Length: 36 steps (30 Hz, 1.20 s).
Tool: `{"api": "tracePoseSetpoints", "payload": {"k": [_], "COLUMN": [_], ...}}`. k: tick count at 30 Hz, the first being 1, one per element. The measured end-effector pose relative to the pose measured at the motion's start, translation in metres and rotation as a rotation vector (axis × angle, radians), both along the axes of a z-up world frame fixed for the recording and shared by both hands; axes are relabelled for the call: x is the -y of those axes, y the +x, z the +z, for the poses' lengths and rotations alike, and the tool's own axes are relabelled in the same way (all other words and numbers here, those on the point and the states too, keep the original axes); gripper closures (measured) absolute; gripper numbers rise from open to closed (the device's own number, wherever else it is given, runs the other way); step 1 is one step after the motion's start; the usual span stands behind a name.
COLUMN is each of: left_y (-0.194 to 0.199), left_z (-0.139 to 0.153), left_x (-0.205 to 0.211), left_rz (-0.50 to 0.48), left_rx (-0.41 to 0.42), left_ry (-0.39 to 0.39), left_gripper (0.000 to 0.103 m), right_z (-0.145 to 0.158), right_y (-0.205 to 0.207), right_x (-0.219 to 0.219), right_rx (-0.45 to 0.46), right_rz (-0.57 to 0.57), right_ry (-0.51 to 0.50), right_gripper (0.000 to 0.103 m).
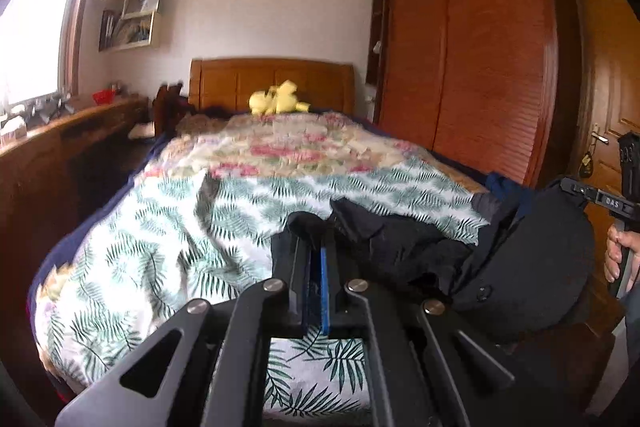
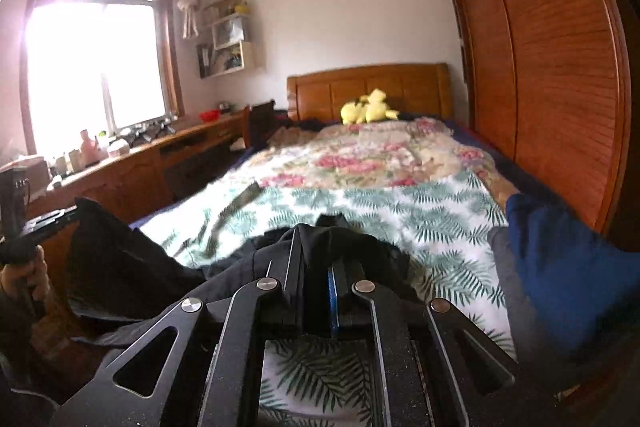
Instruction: Fold large clothes
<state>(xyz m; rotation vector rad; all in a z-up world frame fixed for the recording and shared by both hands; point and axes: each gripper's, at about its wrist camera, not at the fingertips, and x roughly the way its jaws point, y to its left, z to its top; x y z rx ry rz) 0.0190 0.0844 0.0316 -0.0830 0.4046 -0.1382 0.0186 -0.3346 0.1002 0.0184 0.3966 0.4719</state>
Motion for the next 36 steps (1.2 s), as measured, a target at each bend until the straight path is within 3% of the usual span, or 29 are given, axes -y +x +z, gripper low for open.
{"api": "tracePoseSetpoints", "payload": {"k": [6, 14, 20, 26, 30, 36], "left_y": [0.049, 0.136, 0.222, 0.289, 0.322, 0.341], "left_z": [-0.028, -0.035, -0.03, -0.029, -0.036, -0.055], "left_x": [-0.01, -0.014, -0.02, -0.02, -0.016, -0.009], "left_rz": [0.023, 0.026, 0.039, 0.046, 0.051, 0.028], "left_rx": [-0.075, -0.088, -0.07, -0.053, -0.069, -0.127], "left_ry": [-0.027, 0.0, 0.049, 0.102, 0.112, 0.129], "left_gripper": [0.103, 0.103, 0.103, 0.103, 0.103, 0.102], "right_z": [-0.037, -0.058, -0.065, -0.078, -0.087, -0.108], "right_y": [0.037, 0.104, 0.194, 0.283, 0.327, 0.354], "right_x": [0.004, 0.002, -0.012, -0.022, -0.029, -0.037], "right_rx": [-0.094, -0.117, -0.089, -0.093, -0.118, -0.183], "right_rz": [-0.018, -0.037, -0.058, -0.146, -0.201, -0.232], "right_ry": [0.004, 0.001, -0.094, -0.12, -0.157, -0.154], "right_gripper": [0.097, 0.097, 0.097, 0.097, 0.097, 0.096]}}
